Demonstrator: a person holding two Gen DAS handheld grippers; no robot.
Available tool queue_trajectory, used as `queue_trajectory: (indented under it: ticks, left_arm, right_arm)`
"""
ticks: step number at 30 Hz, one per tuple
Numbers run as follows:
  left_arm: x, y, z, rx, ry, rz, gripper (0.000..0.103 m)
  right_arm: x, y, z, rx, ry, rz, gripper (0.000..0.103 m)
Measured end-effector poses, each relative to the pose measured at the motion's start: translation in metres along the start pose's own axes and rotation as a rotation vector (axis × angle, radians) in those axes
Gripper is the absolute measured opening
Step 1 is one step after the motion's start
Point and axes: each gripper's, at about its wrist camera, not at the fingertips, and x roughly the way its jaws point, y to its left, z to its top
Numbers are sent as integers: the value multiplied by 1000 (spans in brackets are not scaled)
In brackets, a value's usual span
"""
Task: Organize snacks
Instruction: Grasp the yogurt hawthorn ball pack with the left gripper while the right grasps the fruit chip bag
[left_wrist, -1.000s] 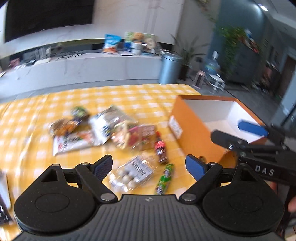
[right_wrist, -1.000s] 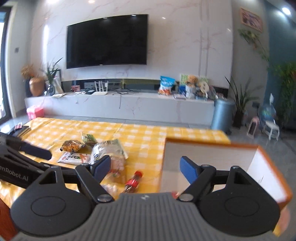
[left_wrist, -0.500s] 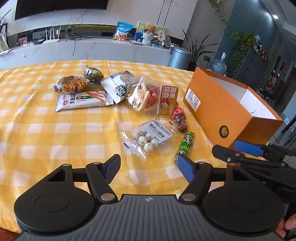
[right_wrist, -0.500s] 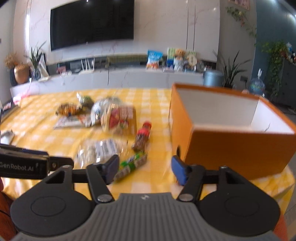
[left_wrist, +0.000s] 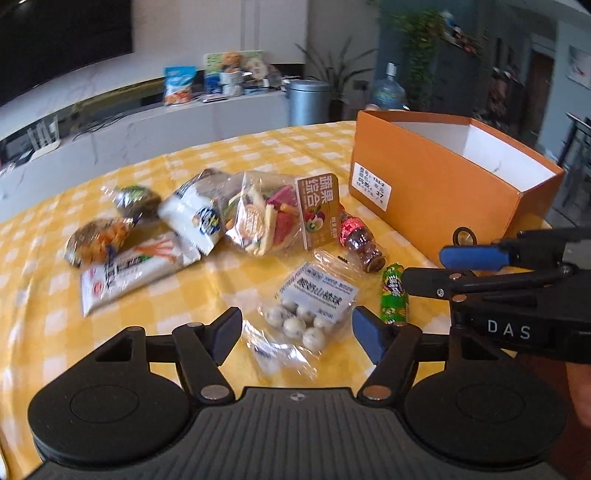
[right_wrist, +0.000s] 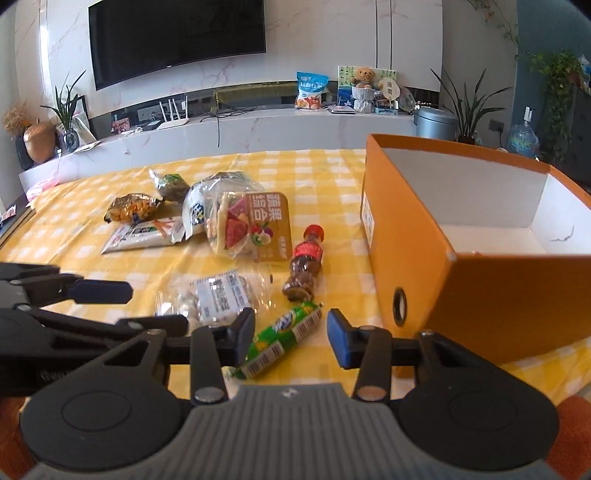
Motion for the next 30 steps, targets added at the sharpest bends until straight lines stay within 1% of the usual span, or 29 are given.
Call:
queue_trajectory:
  ticks: [1,2,7,10,13,15,20,22,23,24,25,27,30]
  left_arm:
    - [3,4,3,10,7,-13,87]
    - [6,8,6,25,17,-27,88]
    - [22,9,14,170,65,-87,89]
    - [35,9,19,184,84,-124,91]
    - [50,7,21,192,108,-136,91]
    - [59,4,20,199,131,-152,94]
    - [67,-8,15,252,144,-128,93]
    - [66,-12,13,275,128,-108,92]
    - [66,-13,13,270,126,-104,92]
    - [66,-13,13,260,125,-104,88]
    - [65,-12,13,250,120,-102,81]
    - [63,-13,11,230,111,-92,79]
    - [58,-18,9,214,91,-58,77]
  right_arm:
    - [2,1,2,-8,-2,-1,42]
    - [5,1,5,-9,-5,2,42]
    - [21,-1,15,-20,-6,23,42]
    - [30,-4,20,-33,-3,29,42]
    - [39,-6,24,-41,7,37,42]
    - [41,-5,25,-56,7,41,42]
    - [46,-4,23,-86,6,46,43]
    - [48,-4,22,-89,7,50,43]
    - [49,-4,22,-89,9,53,43]
    - [50,-4,22,-89,10,54,43]
    - [51,-4,22,-90,9,56,43]
    - [52,-4,21,-94,5,60,43]
    - [54,-4,21,-101,2,63,44]
